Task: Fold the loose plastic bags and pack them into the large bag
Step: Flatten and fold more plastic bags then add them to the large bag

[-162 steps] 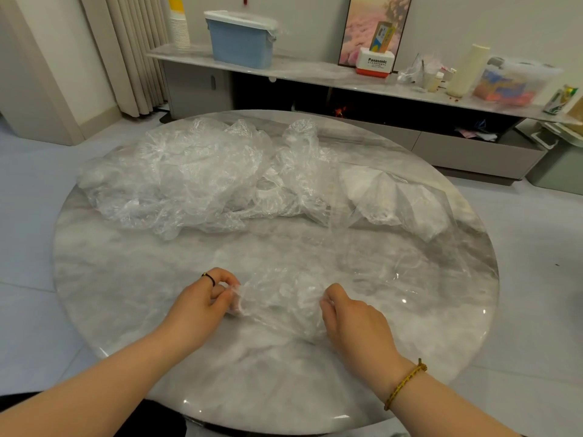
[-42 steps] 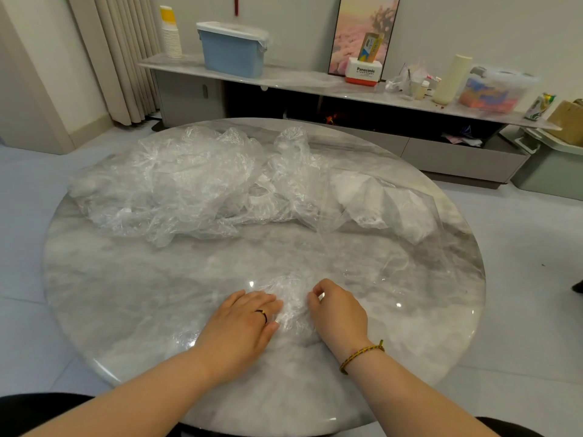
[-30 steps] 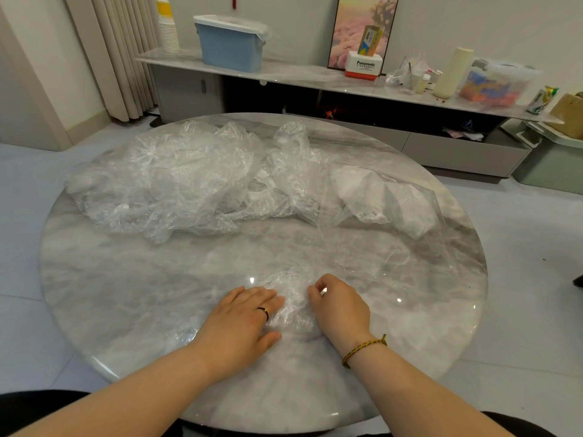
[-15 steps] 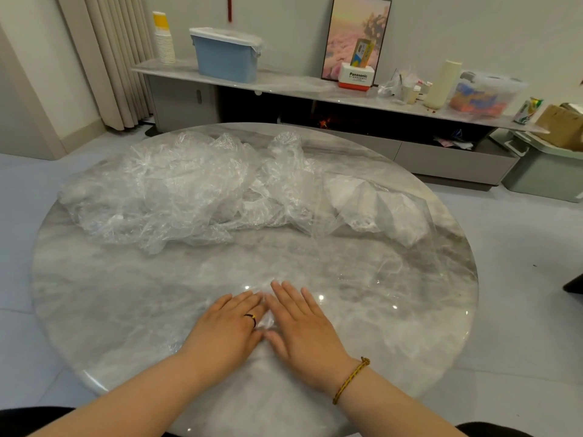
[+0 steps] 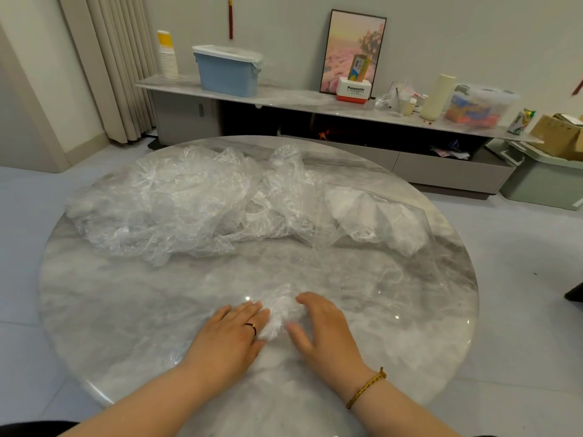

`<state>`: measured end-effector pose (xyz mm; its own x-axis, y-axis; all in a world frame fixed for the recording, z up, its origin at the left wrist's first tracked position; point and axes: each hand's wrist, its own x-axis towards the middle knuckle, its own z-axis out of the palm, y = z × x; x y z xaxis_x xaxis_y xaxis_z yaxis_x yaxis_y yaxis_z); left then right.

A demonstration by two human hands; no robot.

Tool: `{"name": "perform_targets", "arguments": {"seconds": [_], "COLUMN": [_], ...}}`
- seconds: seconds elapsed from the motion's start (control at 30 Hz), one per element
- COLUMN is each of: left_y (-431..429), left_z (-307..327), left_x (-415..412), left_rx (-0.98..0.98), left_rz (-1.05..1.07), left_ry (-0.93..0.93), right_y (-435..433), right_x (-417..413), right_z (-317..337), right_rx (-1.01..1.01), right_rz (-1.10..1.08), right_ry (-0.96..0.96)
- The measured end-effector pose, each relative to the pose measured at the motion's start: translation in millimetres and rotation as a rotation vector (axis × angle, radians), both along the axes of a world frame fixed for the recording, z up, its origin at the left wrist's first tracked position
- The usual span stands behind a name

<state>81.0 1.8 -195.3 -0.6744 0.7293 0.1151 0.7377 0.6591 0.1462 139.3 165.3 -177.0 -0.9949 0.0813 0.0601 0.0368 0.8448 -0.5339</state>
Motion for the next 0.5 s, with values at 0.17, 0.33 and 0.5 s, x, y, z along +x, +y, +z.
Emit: {"name": "perform_targets", "arguments": {"seconds": [0.17,0.33,0.5], "left_y": [1,10,18], "left_z": [10,6,10], "left_x": [1,8,19], "left_rx": [0.143,0.302,0.346], "left_rz": [0.118,0.252,0.175], "left_ry": [-0.090,-0.148,-0.203], "right_y": [5,-8,-16], "right_x": [-8,-6,-9], "right_z": [24,32,30], "right_rx": [-0.557,-1.018,-1.058], "right_rz": [-0.382,-0.324,-0.296], "right_ry": [-0.327,-0.470,-0.259]}}
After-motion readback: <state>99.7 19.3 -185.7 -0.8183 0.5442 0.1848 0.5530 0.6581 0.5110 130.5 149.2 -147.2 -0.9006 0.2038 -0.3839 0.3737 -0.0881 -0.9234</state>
